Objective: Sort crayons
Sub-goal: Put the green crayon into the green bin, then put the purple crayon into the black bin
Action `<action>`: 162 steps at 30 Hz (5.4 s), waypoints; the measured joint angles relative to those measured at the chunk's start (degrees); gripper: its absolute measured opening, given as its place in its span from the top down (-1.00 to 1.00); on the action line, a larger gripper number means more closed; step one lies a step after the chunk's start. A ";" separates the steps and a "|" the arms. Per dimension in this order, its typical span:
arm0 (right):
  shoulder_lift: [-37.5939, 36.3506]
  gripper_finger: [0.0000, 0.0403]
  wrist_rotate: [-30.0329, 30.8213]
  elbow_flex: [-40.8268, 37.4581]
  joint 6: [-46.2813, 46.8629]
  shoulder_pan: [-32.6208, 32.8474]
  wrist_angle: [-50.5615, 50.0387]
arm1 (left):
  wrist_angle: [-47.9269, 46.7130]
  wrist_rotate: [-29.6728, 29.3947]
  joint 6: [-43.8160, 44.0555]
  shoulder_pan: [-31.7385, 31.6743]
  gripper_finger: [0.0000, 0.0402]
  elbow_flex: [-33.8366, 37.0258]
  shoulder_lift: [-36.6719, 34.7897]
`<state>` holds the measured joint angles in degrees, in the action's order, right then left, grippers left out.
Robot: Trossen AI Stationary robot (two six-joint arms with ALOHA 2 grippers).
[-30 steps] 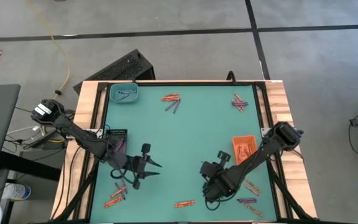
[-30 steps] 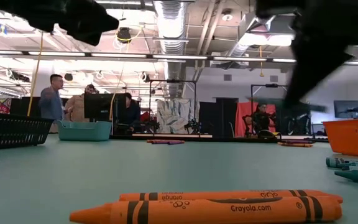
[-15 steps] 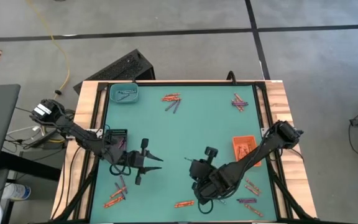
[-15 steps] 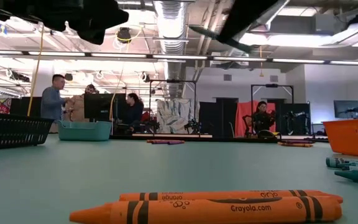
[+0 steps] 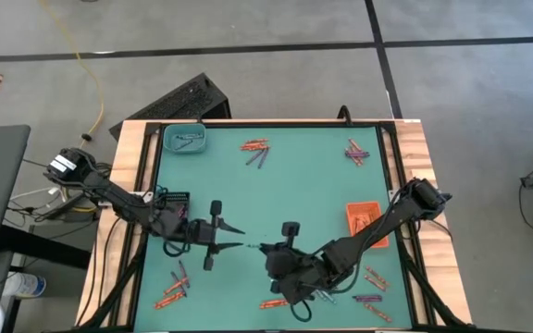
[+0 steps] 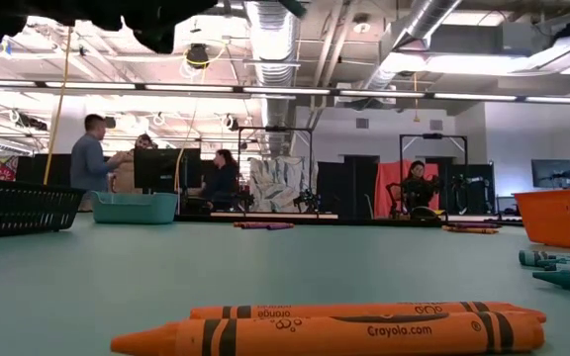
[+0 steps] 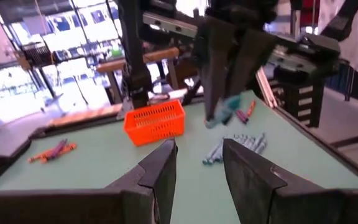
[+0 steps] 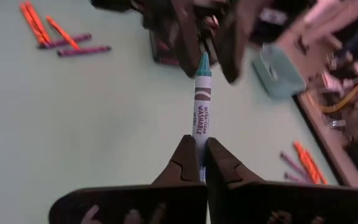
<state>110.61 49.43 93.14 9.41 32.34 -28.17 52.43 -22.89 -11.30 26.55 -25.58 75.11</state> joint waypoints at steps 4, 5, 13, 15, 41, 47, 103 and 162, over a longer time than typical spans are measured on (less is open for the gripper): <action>0.00 0.98 0.09 0.00 -6.97 -0.03 5.77 | 2.56 0.08 -1.50 0.00 0.39 0.00 0.00; 0.00 0.98 0.32 0.00 -8.39 -0.11 6.87 | 3.35 0.68 -1.88 -0.03 0.39 0.00 0.00; 0.00 0.98 2.16 0.00 -16.24 -1.22 13.66 | 7.44 8.83 -3.51 0.00 0.39 0.00 0.00; 0.00 0.98 2.01 0.00 -16.83 -1.71 14.22 | 8.09 9.75 -3.97 0.00 0.39 0.00 0.00; 0.00 0.98 -1.71 0.00 -20.00 -4.33 21.80 | 13.19 5.67 -12.57 0.71 0.77 0.00 0.00; 0.00 0.98 -1.88 0.00 -18.61 -4.38 21.93 | 13.62 5.09 -15.96 1.40 0.95 0.00 0.00; 0.28 -0.01 -1.60 -10.25 58.99 7.52 -44.07 | -83.09 9.12 -30.56 -74.79 0.97 -21.62 -2.51; 0.28 -0.01 -1.44 -10.19 74.19 14.25 -52.86 | -71.72 18.10 9.86 -54.29 0.40 -45.13 33.99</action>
<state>110.89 47.99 82.96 83.60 46.58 -81.03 -19.30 -4.79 -1.44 -27.75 -70.71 109.10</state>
